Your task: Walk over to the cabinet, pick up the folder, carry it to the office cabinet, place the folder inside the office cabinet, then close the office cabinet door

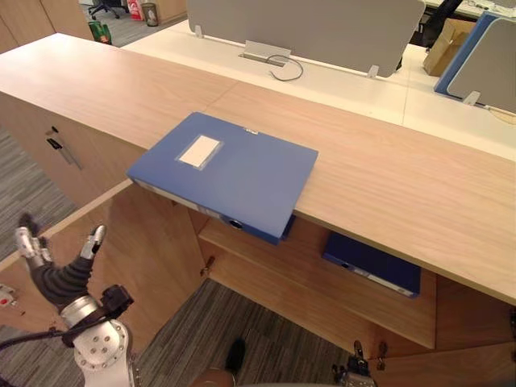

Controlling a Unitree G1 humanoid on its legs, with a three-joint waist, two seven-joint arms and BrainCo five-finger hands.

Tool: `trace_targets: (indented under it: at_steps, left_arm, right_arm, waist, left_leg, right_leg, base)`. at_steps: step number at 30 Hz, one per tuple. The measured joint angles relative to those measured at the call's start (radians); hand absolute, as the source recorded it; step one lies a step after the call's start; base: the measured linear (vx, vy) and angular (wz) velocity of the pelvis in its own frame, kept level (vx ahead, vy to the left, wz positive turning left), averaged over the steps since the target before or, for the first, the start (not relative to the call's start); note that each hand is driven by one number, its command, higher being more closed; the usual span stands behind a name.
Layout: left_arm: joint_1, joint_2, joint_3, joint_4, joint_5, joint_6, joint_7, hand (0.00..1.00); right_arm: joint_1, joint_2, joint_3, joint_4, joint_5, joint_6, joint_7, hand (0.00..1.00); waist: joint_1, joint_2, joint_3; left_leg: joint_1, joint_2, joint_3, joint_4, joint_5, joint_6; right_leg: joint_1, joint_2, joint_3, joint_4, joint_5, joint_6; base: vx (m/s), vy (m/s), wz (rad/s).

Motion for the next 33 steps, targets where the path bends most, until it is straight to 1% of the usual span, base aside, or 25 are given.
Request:
trace_targets:
  at_steps: [2,3,5,6,7,8,10,11,13,17,21,22,23,25,28,33]
  left_arm:
    - [-0.001,0.001,-0.004,-0.017,0.118,0.000,0.049,0.00]
    - [-0.002,0.003,-0.020,-0.025,0.184,0.001,0.070,0.00]
    - [-0.001,0.012,-0.076,-0.028,0.286,0.001,0.091,0.00]
    - [0.001,0.027,-0.123,-0.028,0.349,0.001,0.092,0.00]
    - [0.001,0.057,-0.167,-0.027,0.407,-0.001,0.092,0.00]
    - [0.000,0.076,-0.186,-0.027,0.427,-0.002,0.091,0.00]
    - [-0.007,0.155,-0.218,-0.015,0.524,-0.018,0.079,0.00]
    - [-0.011,0.170,-0.220,-0.007,0.539,-0.023,0.077,0.00]
    - [-0.035,0.228,-0.228,0.053,0.582,-0.038,0.068,0.00]
    - [-0.043,0.285,-0.243,0.115,0.620,-0.046,0.037,0.00]
    - [-0.067,0.364,-0.254,0.136,0.652,-0.058,0.009,0.00]
    - [-0.075,0.388,-0.262,0.136,0.657,-0.062,0.003,0.00]
    - [-0.081,0.399,-0.263,0.137,0.660,-0.064,0.000,0.00]
    - [-0.105,0.444,-0.263,0.149,0.692,-0.074,-0.001,0.00]
    - [-0.125,0.492,-0.263,0.172,0.709,-0.077,-0.003,0.00]
    - [-0.137,0.547,-0.272,0.193,0.733,-0.088,-0.024,0.00]
  right_arm:
    - [0.003,0.000,-0.012,0.002,-0.001,-0.004,-0.002,0.00]
    - [0.006,-0.001,-0.028,0.005,-0.001,-0.007,-0.002,0.00]
    - [0.017,-0.003,-0.039,0.014,-0.003,-0.013,-0.002,0.00]
    - [0.021,-0.003,-0.039,0.025,-0.005,-0.016,-0.001,0.00]
    - [0.021,-0.003,-0.039,0.044,-0.005,-0.017,0.001,0.00]
    - [0.021,-0.004,-0.039,0.052,-0.006,-0.017,0.002,0.00]
    - [0.022,-0.006,-0.039,0.092,-0.038,-0.018,0.006,0.00]
    - [0.023,-0.008,-0.039,0.099,-0.040,-0.018,0.009,0.00]
    - [0.022,-0.016,-0.039,0.123,-0.039,-0.019,0.024,0.00]
    - [0.022,-0.028,-0.040,0.140,-0.039,-0.022,0.033,0.00]
    - [0.021,-0.042,-0.045,0.166,-0.040,-0.025,0.037,0.00]
    - [0.021,-0.045,-0.065,0.171,-0.039,-0.025,0.041,0.00]
    - [0.021,-0.047,-0.072,0.175,-0.040,-0.025,0.042,0.00]
    - [0.023,-0.050,-0.077,0.176,-0.040,-0.025,0.044,0.00]
    - [0.024,-0.052,-0.077,0.176,-0.040,-0.025,0.049,0.00]
    - [0.024,-0.061,-0.077,0.176,-0.041,-0.024,0.055,0.00]
  waist:
    - [-0.002,0.001,-0.002]
    - [-0.003,0.002,-0.003]
    - [-0.003,0.003,-0.016]
    - [-0.004,0.004,-0.021]
    - [-0.008,0.006,-0.025]
    - [-0.011,0.005,-0.026]
    - [-0.012,0.005,-0.028]
    - [-0.013,0.006,-0.028]
    - [-0.017,0.004,-0.030]
    - [-0.018,0.002,-0.037]
    - [-0.018,0.003,-0.042]
    - [-0.018,0.004,-0.045]
    - [-0.018,0.003,-0.047]
    - [-0.018,0.003,-0.051]
    - [-0.021,0.002,-0.054]
    - [-0.023,0.001,-0.055]
  left_leg:
    - [0.005,0.002,0.007,0.000,-0.002,0.002]
    - [0.008,0.003,0.007,0.000,-0.008,0.010]
    - [0.008,0.003,0.010,0.000,-0.009,0.011]
    - [0.008,0.003,0.014,0.000,-0.009,0.011]
    - [0.008,0.004,0.017,0.000,-0.010,0.012]
    - [0.008,0.006,0.020,0.000,-0.012,0.010]
    - [0.008,0.012,0.039,0.000,-0.015,0.006]
    - [0.007,0.013,0.042,0.000,-0.016,0.005]
    - [0.007,0.015,0.048,0.000,-0.014,0.000]
    - [0.006,0.020,0.063,0.001,-0.014,0.001]
    - [0.007,0.024,0.062,0.000,-0.015,-0.001]
    - [0.007,0.025,0.062,0.000,-0.016,-0.002]
    - [0.007,0.025,0.062,0.000,-0.016,-0.002]
    - [0.009,0.029,0.062,0.000,-0.020,-0.008]
    - [0.010,0.033,0.063,-0.001,-0.019,-0.011]
    - [0.011,0.037,0.067,-0.001,-0.018,-0.012]
  right_leg:
    - [0.000,0.001,0.006,-0.004,0.001,0.002]
    - [0.000,0.001,0.007,-0.007,0.001,0.002]
    - [-0.002,0.002,0.012,-0.009,0.001,0.002]
    - [-0.003,0.002,0.019,-0.011,0.001,0.002]
    - [-0.006,0.003,0.025,-0.012,0.001,0.002]
    - [-0.007,0.004,0.029,-0.013,0.001,0.001]
    - [-0.014,0.008,0.053,-0.024,0.003,-0.002]
    - [-0.016,0.009,0.057,-0.026,0.004,-0.002]
    - [-0.016,0.017,0.063,-0.031,0.006,-0.004]
    - [-0.020,0.018,0.081,-0.030,0.007,-0.003]
    - [-0.018,0.023,0.083,-0.032,0.006,-0.003]
    - [-0.018,0.024,0.084,-0.032,0.006,-0.004]
    - [-0.018,0.025,0.084,-0.032,0.006,-0.004]
    - [-0.018,0.028,0.086,-0.030,0.005,-0.005]
    - [-0.025,0.031,0.094,-0.028,0.003,-0.009]
    - [-0.028,0.033,0.103,-0.028,0.003,-0.010]
  base:
    - [-0.01,-0.021,-0.10]
    - [-0.02,-0.020,-0.05]
    - [-0.01,-0.012,-0.05]
    - [0.00,-0.008,-0.10]
    - [0.00,-0.008,-0.10]
    - [0.00,-0.008,-0.17]
    - [0.01,-0.013,-0.25]
    - [0.01,-0.025,-0.18]
    - [0.02,-0.042,-0.09]
    - [0.04,-0.038,-0.12]
    - [0.02,-0.031,-0.01]
    - [0.00,0.000,0.00]
    - [0.00,0.000,0.00]
    - [-0.01,-0.008,-0.02]
    - [-0.04,-0.011,-0.05]
    - [-0.02,-0.007,-0.03]
